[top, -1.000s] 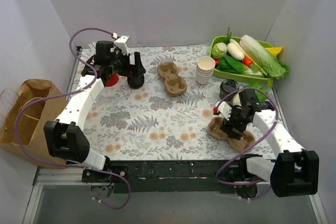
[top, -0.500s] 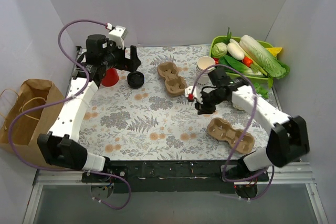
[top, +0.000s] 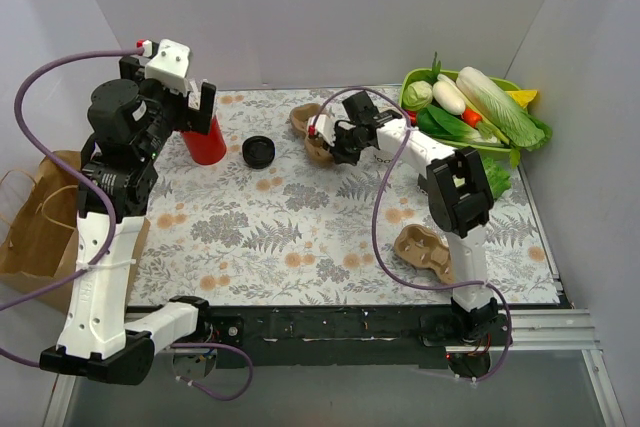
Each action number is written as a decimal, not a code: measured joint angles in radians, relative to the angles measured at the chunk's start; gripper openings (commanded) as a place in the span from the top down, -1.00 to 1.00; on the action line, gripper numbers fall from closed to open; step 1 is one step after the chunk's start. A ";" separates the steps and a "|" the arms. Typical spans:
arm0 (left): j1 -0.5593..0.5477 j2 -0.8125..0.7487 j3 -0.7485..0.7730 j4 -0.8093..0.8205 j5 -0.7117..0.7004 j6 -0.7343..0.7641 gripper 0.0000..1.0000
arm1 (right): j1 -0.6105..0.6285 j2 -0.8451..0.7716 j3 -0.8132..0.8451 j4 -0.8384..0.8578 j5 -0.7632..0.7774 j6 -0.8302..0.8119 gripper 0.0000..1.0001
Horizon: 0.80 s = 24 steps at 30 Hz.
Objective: Pack the takeout coffee
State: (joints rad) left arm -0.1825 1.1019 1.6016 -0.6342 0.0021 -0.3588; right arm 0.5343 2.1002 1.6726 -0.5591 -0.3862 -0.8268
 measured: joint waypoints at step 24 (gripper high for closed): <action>0.124 0.013 -0.005 -0.599 -0.571 0.065 -0.91 | -0.001 -0.383 -0.180 -0.045 -0.194 0.303 0.18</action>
State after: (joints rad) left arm -0.0589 1.1145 1.5963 -1.2335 -0.5690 -0.2935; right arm 0.5331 1.7168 1.4921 -0.6044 -0.5804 -0.5240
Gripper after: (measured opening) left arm 0.966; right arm 0.409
